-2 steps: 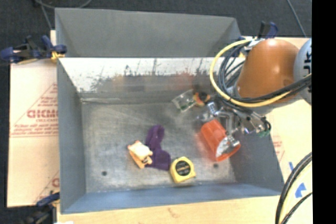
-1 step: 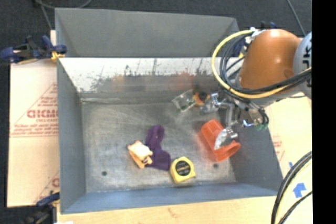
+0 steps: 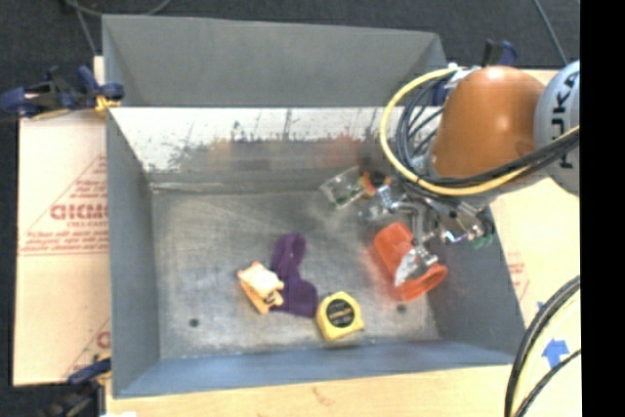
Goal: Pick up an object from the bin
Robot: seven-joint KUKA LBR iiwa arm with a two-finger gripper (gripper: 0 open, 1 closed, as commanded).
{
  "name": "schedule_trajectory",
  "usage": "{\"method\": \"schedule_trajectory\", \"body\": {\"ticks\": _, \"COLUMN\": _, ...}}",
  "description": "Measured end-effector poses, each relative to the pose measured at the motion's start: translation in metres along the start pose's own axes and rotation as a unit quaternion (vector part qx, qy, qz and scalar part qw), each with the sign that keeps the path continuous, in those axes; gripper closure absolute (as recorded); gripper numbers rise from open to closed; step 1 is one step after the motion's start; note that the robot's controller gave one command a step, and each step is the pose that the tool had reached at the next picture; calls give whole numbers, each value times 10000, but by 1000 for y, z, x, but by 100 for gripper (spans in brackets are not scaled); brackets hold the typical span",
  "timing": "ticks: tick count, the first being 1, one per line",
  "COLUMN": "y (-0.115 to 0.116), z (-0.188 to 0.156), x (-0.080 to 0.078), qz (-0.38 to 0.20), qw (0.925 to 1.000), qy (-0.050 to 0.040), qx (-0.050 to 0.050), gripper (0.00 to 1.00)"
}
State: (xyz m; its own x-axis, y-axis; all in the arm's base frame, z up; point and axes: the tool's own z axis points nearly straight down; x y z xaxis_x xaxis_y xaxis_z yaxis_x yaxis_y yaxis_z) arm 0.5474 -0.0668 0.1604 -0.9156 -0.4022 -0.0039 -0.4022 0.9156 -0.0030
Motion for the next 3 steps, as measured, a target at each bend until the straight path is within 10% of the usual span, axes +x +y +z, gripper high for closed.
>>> {"method": "schedule_trajectory", "body": {"ticks": 1, "y": -22, "z": 21, "x": 19, "qz": -936, "qw": 9956, "qy": 1, "qx": -38, "gripper": 0}}
{"method": "schedule_trajectory", "body": {"ticks": 2, "y": -30, "z": 33, "x": 49, "qz": -122, "qw": 9998, "qy": -121, "qx": 30, "gripper": 0}}
{"method": "schedule_trajectory", "body": {"ticks": 3, "y": -86, "z": 61, "x": -22, "qz": 126, "qw": 9999, "qy": 10, "qx": -36, "gripper": 100}}
